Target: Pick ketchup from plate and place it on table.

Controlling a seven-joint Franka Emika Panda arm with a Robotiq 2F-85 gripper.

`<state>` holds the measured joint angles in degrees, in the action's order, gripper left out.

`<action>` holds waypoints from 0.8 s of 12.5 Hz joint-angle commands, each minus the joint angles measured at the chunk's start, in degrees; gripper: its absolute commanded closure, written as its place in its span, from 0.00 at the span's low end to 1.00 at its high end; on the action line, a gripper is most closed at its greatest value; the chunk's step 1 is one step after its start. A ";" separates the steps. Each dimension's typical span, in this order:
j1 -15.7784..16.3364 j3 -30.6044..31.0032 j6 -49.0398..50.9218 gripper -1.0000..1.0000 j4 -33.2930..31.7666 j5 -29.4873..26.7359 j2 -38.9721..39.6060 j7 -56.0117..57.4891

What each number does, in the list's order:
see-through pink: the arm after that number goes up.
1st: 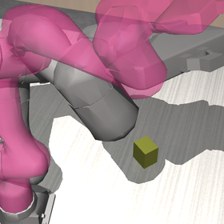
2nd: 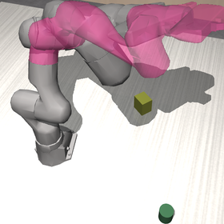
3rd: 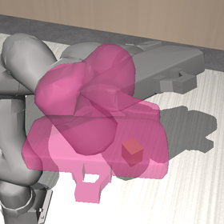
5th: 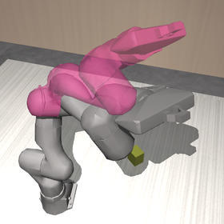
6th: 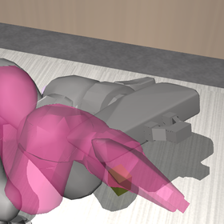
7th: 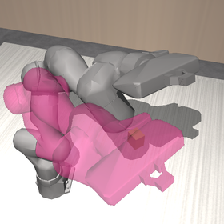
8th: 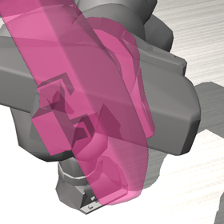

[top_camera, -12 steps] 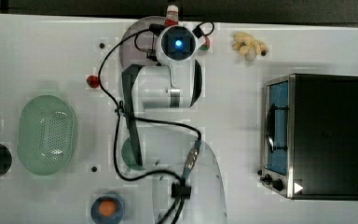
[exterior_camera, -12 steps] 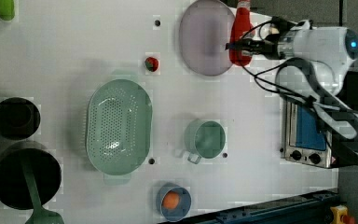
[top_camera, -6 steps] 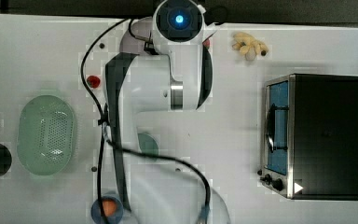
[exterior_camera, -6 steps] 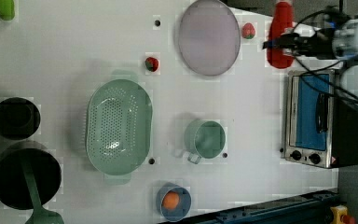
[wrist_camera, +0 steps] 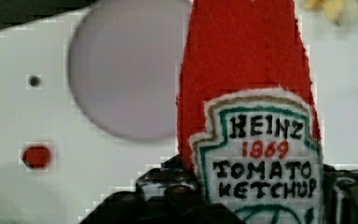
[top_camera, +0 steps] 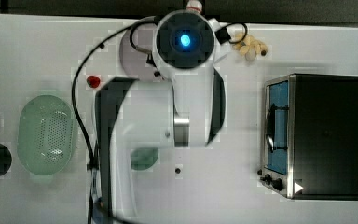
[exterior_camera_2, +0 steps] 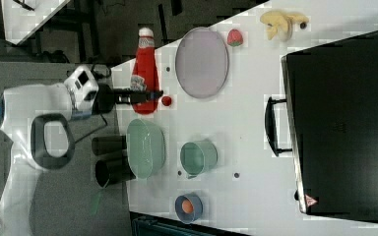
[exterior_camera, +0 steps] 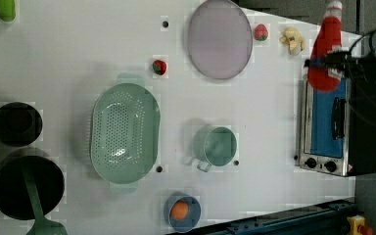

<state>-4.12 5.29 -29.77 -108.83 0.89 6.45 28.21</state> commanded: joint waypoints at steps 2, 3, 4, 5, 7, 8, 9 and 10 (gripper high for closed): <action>-1.61 -2.65 0.04 0.37 -12.88 -0.46 -5.50 -3.94; -1.69 -3.02 -1.08 0.37 -15.82 -0.49 -6.32 -3.94; -1.73 -3.23 -3.17 0.37 -18.43 -0.58 -6.51 -3.92; -1.73 -3.32 -6.38 0.37 -21.03 -0.60 -6.22 -3.94; -1.72 -3.34 -15.00 0.37 -26.03 -0.64 -4.37 -3.99; -1.69 -3.31 -19.20 0.37 -27.88 -0.64 -2.93 -4.07; -1.62 -3.23 -22.59 0.37 -29.06 -0.64 -1.28 -4.06; -1.54 -3.08 -25.54 0.34 -29.49 -0.64 0.55 -4.07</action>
<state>-5.93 1.75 -54.05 -139.43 0.34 7.65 26.35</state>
